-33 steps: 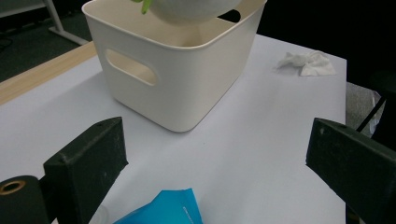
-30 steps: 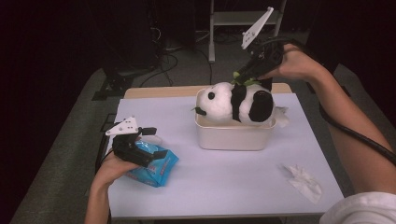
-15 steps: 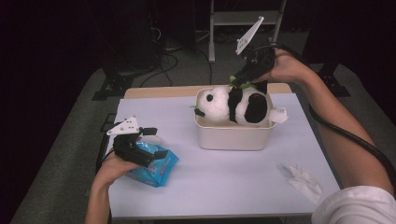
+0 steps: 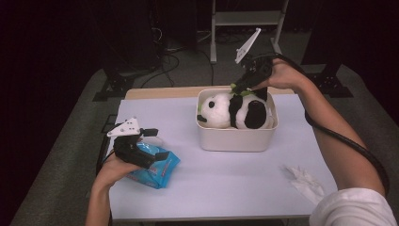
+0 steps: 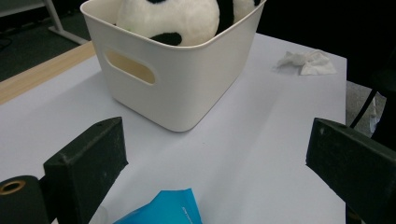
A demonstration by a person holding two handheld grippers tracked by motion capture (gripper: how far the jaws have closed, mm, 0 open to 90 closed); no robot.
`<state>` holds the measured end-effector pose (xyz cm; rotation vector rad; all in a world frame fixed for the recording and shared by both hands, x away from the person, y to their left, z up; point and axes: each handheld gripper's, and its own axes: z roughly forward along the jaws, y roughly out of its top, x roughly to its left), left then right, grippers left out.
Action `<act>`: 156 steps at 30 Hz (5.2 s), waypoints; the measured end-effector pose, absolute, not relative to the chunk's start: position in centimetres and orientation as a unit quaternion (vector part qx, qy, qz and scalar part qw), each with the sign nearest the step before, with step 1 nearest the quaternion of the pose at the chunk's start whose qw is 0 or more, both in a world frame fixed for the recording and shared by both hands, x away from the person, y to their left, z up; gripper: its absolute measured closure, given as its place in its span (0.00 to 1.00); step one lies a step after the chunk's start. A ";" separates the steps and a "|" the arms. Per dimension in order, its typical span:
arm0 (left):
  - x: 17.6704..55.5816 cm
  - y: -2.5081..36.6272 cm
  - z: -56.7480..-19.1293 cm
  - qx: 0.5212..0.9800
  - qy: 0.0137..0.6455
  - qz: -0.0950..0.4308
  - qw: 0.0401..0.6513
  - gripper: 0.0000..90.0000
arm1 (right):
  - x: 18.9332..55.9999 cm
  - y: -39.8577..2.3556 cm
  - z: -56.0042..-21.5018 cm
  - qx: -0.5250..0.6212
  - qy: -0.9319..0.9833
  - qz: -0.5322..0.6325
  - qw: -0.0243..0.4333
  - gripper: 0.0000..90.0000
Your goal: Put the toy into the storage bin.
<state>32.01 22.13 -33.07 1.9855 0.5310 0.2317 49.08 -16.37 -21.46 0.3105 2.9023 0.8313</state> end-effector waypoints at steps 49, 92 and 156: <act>31.7 21.3 -33.2 0.831 0.210 0.092 0.506 0.04 | 47.8 -18.7 -28.9 0.145 0.942 0.301 0.033 0.69; 31.1 21.1 -33.4 0.835 0.213 0.096 0.498 0.04 | 40.9 -25.4 -27.1 0.179 0.920 0.340 0.072 0.57; 31.3 20.7 -33.7 0.842 0.216 0.095 0.486 0.04 | 33.0 -32.7 -37.7 0.259 0.890 0.374 0.034 0.47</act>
